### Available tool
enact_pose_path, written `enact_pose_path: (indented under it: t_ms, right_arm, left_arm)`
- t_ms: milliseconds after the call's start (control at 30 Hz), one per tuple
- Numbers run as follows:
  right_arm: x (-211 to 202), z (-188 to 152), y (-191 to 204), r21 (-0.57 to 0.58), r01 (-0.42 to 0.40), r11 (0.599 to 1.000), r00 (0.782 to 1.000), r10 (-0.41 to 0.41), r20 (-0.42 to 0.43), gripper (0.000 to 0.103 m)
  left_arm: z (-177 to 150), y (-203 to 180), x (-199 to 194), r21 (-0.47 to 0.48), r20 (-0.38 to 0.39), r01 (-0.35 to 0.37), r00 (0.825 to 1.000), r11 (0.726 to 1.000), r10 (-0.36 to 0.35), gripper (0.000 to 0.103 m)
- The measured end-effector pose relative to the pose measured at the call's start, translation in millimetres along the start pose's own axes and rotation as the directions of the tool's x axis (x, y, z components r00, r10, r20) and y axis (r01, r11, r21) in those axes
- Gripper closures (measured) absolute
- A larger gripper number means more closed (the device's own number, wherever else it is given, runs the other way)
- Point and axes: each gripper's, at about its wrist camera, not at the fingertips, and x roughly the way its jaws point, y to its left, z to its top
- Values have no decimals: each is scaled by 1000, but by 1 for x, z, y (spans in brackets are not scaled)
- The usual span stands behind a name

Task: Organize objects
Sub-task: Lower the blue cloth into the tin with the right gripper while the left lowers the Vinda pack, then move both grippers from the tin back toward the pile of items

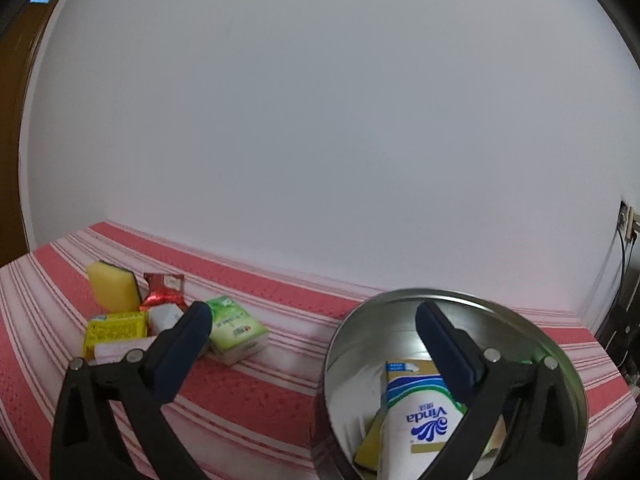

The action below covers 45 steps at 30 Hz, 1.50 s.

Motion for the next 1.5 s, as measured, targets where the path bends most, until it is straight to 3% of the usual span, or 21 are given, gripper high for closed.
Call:
enact_pose_path:
  t_ms: [67, 367, 633, 833, 1000, 1233, 1500]
  right_arm:
    - [-1, 0, 2, -19, 10, 1000, 1000, -10, 3, 33]
    - [-40, -4, -1, -11, 29, 1000, 984, -27, 175, 33]
    - [-54, -16, 8, -43, 10, 999, 986, -2, 165, 33]
    - [-65, -19, 1, -31, 18, 999, 983, -12, 185, 33]
    - [-80, -26, 13, -86, 24, 996, 980, -7, 199, 33]
    - [-95, -39, 50, -153, -93, 984, 983, 115, 142, 33]
    - [-91, -65, 131, -248, -277, 928, 957, 289, 12, 33]
  left_arm:
    - [-2, -3, 3, 24, -8, -7, 1000, 1000, 7, 0]
    - [-7, -10, 10, 83, -29, 8, 1000, 997, -5, 0]
    - [-11, -8, 2, 121, -1, 5, 1000, 993, -5, 0]
    - [-12, 9, -14, 143, 16, 22, 1000, 990, -24, 0]
    - [-8, 31, -17, 193, 23, -1, 1000, 981, -4, 0]
    - [7, 99, 2, 118, -11, -96, 995, 988, 98, 0]
    - [28, 182, 21, 47, 6, -250, 968, 967, 250, 0]
